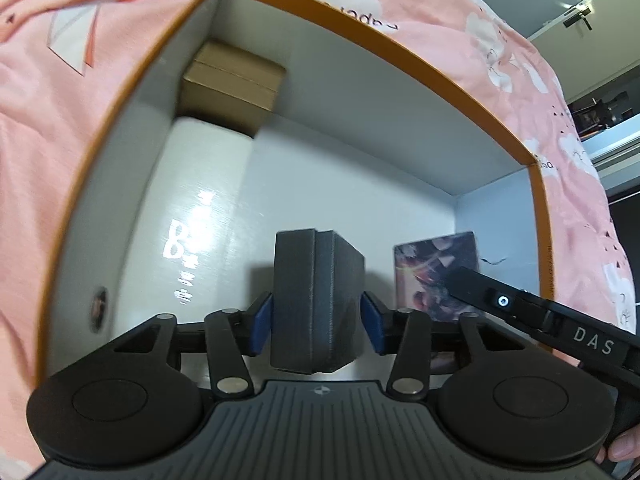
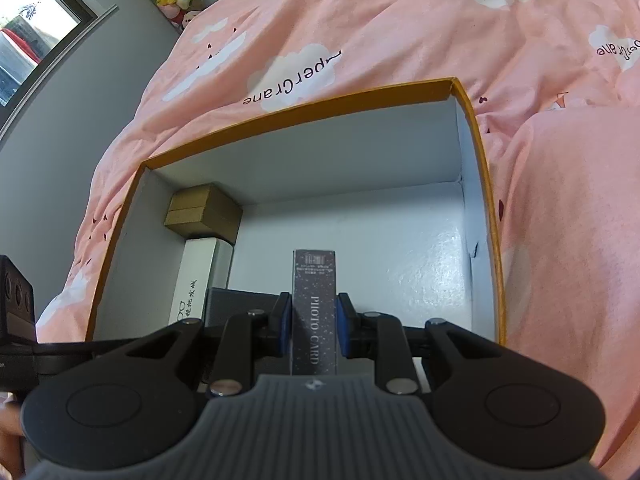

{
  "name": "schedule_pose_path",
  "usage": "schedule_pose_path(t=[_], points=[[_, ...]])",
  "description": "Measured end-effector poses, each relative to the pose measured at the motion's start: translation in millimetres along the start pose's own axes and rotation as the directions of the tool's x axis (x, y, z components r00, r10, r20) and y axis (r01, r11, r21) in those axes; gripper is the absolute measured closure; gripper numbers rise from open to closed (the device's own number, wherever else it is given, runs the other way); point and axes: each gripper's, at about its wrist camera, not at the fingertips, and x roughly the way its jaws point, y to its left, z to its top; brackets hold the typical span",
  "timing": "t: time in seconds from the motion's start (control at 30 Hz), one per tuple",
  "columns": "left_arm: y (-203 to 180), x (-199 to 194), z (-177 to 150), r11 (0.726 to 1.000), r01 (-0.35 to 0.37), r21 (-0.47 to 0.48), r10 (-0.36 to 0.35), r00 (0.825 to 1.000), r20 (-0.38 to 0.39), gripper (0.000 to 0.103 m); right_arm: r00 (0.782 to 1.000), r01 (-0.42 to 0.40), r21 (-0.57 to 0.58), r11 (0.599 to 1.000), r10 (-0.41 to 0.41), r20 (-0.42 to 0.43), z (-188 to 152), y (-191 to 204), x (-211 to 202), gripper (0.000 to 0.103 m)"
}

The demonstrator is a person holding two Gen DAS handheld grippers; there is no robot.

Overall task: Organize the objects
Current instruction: 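Carry the black box with the left tool while the right tool carries the photo card pack, then lower the black box and photo card pack into the orange box and open both tools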

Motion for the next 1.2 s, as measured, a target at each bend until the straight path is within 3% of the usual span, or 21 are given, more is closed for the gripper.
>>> schedule_pose_path(t=[0.2, 0.33, 0.57, 0.67, 1.0, 1.2], points=[[-0.8, -20.8, -2.8, 0.991, -0.081, 0.105, 0.076, 0.996, 0.052, 0.044, 1.0, -0.002, 0.01, 1.0, 0.002, -0.008, -1.2, 0.3, 1.1, 0.079], [-4.9, -31.0, -1.5, 0.984, -0.09, 0.153, 0.081, 0.995, 0.062, 0.046, 1.0, 0.0, 0.008, 1.0, 0.0, -0.011, -1.9, 2.8, 2.2, 0.079], [-3.6, -54.0, 11.6, 0.986, -0.011, 0.168, -0.01, 0.992, 0.124, 0.049, 0.999, 0.011, 0.006, 1.0, -0.011, -0.032, -1.8, 13.5, 14.0, 0.079], [-11.7, -50.5, 21.0, 0.981, -0.013, 0.191, -0.015, 0.989, 0.145, 0.049, 0.999, 0.016, 0.004, 1.0, -0.016, -0.04, -1.8, 19.1, 21.7, 0.079], [-15.4, -41.5, 18.6, 0.963, 0.011, 0.269, -0.044, 0.992, 0.119, 0.049, 0.993, 0.029, 0.1, 0.995, -0.016, -0.121, -8.0, 21.8, 43.9, 0.079], [-26.4, -24.9, 12.4, 0.938, -0.017, 0.345, -0.015, 0.996, 0.089, 0.055, 0.985, 0.011, 0.122, 0.992, 0.01, -0.171, -5.6, 10.8, 49.7, 0.079]])
